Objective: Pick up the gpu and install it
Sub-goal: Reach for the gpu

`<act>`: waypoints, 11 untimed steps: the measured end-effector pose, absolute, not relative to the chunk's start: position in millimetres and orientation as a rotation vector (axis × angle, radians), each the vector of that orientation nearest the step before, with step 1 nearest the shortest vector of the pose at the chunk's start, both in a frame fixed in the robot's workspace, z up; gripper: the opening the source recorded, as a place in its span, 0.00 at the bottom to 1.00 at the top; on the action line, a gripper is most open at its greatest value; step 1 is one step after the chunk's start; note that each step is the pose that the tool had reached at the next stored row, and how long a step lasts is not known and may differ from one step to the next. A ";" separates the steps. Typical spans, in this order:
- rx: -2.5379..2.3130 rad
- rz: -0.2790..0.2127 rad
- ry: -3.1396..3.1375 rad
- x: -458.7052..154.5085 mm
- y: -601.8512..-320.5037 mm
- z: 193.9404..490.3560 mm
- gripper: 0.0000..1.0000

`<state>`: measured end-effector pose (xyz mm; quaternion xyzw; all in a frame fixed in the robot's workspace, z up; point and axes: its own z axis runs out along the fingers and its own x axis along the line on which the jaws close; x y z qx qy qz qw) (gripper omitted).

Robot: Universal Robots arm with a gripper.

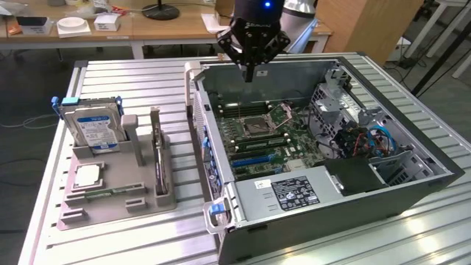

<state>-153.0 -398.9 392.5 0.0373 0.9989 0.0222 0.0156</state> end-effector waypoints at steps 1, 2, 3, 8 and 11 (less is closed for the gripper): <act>0.116 0.069 3.108 -157.5 -398.9 392.3 0.11; 0.116 0.069 3.108 -162.0 -398.9 392.1 0.11; 0.116 0.069 3.108 -166.5 -398.8 392.0 0.11; 0.116 0.067 3.107 -189.2 -398.9 391.1 0.11; 0.116 0.065 3.108 -203.0 -398.8 390.5 0.11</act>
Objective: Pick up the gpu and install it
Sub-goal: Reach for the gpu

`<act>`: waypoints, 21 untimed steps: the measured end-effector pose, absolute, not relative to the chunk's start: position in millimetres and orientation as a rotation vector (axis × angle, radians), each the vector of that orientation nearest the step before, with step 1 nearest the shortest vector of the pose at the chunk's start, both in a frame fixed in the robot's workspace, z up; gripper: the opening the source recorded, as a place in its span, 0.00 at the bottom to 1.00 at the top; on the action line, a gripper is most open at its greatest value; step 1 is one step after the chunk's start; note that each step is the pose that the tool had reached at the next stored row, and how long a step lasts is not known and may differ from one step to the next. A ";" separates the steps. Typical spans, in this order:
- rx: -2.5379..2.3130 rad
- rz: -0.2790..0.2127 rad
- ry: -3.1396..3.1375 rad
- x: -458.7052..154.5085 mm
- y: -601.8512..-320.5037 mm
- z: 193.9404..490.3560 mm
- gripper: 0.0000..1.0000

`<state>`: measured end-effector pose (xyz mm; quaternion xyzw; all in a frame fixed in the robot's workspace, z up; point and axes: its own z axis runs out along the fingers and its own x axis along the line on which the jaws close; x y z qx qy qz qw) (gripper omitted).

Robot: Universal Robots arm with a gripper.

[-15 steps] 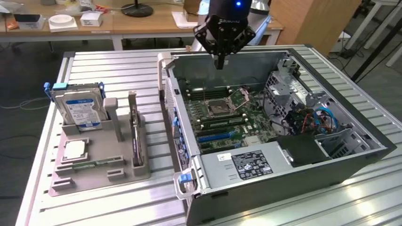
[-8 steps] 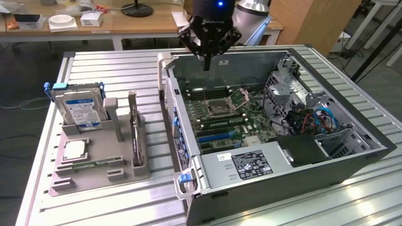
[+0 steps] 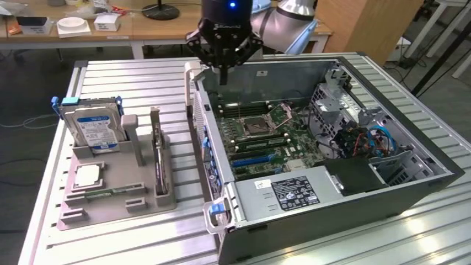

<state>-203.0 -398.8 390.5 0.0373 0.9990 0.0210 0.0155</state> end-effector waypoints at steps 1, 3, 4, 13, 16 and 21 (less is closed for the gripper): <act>0.116 0.065 3.108 -207.5 -398.9 390.3 0.11; 0.116 0.064 3.108 -216.4 -398.9 390.1 0.11; 0.116 0.063 3.108 -220.9 -398.8 389.9 0.11; 0.116 0.056 3.110 -262.0 -398.8 387.8 0.11; 0.116 0.054 3.111 -275.5 -398.8 386.9 0.11; 0.116 0.051 3.112 -298.2 -398.9 385.4 0.11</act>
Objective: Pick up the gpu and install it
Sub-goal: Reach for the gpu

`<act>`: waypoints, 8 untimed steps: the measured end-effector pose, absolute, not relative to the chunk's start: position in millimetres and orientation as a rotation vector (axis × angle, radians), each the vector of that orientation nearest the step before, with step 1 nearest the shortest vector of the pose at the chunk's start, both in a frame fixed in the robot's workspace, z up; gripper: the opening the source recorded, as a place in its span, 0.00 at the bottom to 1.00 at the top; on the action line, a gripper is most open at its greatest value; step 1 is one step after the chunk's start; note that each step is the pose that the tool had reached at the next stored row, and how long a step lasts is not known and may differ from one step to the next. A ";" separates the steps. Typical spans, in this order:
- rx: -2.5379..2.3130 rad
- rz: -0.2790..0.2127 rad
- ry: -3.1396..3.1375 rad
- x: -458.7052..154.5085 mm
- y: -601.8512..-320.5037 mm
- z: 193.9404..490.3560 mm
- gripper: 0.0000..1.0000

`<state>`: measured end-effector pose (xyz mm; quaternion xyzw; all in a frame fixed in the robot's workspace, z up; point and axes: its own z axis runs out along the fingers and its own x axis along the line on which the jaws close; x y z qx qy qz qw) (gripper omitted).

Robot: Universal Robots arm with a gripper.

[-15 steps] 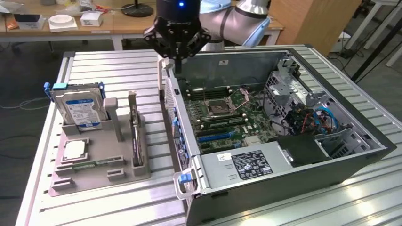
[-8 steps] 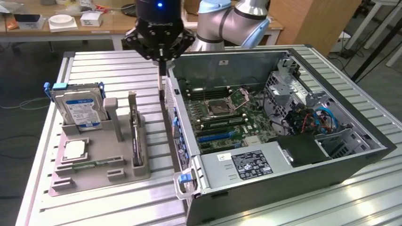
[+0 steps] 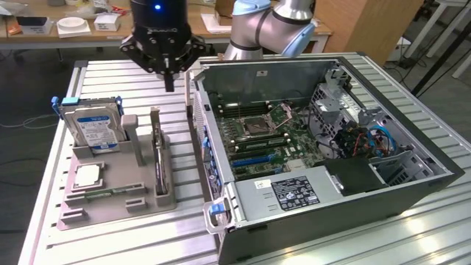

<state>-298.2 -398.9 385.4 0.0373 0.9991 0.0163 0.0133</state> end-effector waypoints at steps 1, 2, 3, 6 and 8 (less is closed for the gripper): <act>0.116 0.051 3.113 -302.8 -398.8 385.0 0.11; 0.116 0.051 3.114 -307.3 -398.9 384.7 0.11; 0.116 0.051 3.115 -311.8 -399.1 384.3 0.11; 0.117 0.050 3.118 -322.3 -401.2 383.1 0.11; 0.117 0.050 3.121 -327.0 -404.7 382.5 0.11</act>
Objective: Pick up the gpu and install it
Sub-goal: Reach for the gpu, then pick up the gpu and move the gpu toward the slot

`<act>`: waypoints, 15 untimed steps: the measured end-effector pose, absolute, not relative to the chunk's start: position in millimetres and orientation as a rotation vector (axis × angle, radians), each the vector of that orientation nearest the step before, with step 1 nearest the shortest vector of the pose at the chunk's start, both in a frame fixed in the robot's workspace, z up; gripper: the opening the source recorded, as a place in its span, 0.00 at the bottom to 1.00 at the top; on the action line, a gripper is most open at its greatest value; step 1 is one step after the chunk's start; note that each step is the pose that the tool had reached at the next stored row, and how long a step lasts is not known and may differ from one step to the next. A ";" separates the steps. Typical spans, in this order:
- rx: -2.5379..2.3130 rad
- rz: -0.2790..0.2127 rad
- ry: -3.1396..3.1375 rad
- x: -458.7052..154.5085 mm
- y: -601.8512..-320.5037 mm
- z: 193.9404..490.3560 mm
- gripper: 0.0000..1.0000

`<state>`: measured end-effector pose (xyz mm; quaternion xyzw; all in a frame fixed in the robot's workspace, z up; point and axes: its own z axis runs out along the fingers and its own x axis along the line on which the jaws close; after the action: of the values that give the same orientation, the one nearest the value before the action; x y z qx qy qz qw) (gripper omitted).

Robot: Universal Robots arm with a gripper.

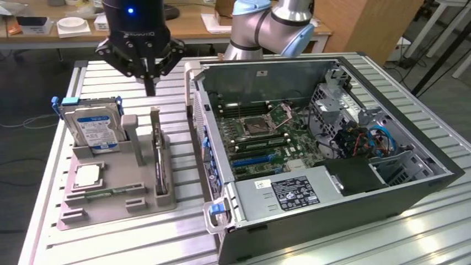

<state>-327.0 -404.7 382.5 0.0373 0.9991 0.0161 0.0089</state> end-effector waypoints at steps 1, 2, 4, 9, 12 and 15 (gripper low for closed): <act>0.117 0.050 3.123 -329.2 -407.2 382.3 0.11; 0.117 0.050 3.124 -331.0 -409.5 382.0 0.11; 0.117 0.050 3.128 -334.6 -414.9 381.5 0.11; 0.118 0.050 3.133 -337.1 -419.5 381.2 0.11; 0.118 0.050 3.133 -337.1 -419.5 381.3 0.11; 0.118 0.050 3.133 -337.1 -419.5 381.3 0.11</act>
<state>-337.1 -419.5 381.3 0.0375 0.9992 0.0159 0.0031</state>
